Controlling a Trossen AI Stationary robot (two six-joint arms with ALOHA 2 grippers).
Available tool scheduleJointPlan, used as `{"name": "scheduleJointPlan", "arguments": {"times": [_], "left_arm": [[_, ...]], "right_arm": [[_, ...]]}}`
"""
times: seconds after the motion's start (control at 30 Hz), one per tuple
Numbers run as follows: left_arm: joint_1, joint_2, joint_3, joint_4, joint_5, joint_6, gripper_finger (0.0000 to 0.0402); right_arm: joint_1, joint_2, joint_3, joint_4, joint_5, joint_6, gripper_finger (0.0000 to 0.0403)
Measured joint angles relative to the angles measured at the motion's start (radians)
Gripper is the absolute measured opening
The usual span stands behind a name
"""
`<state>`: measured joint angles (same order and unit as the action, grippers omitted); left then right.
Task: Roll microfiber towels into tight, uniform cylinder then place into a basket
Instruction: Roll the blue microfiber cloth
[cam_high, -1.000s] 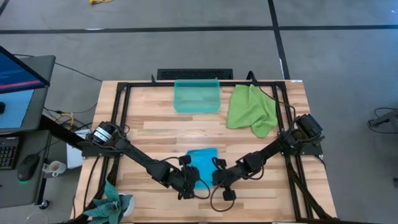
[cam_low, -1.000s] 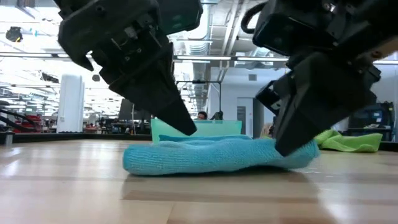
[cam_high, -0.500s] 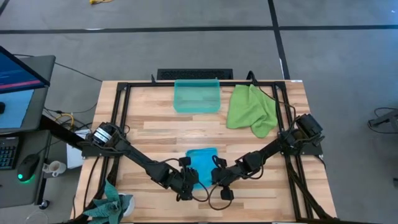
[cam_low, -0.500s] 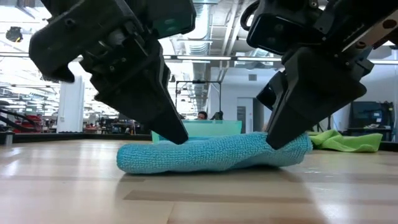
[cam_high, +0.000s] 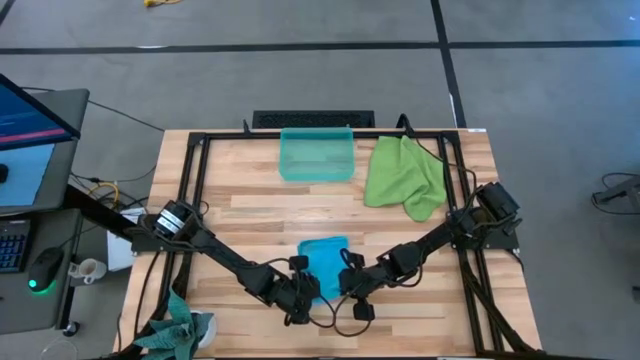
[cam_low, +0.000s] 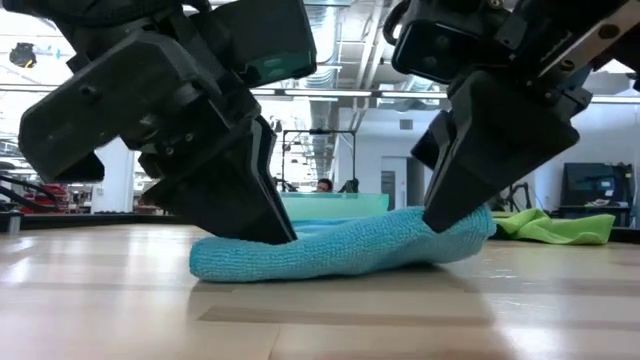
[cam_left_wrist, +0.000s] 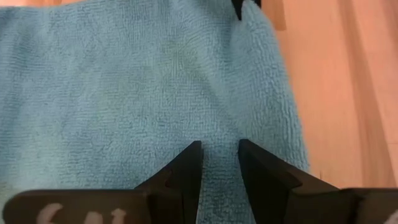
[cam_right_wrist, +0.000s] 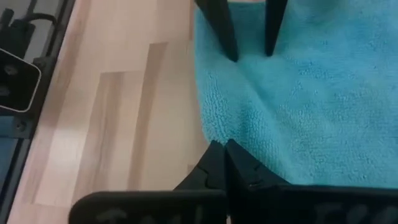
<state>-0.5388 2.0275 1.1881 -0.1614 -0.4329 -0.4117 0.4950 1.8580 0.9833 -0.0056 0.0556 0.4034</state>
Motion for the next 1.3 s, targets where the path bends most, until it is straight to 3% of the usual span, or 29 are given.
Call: {"name": "scheduleJointPlan", "arguments": {"times": [0.2, 0.87, 1.3], "left_arm": [[0.0, 0.0, 0.0, -0.001, 0.002, 0.0, 0.0103], [-0.006, 0.003, 0.042, -0.025, 0.017, 0.053, 0.0103], [0.01, -0.003, 0.042, -0.016, -0.124, 0.114, 0.0103]], "right_arm": [[0.0, 0.0, 0.046, -0.105, 0.053, 0.0, 0.0006], [-0.045, 0.0, 0.048, -0.146, 0.084, 0.008, 0.0005], [-0.039, 0.0, 0.048, -0.144, 0.084, 0.008, 0.0007]]}}
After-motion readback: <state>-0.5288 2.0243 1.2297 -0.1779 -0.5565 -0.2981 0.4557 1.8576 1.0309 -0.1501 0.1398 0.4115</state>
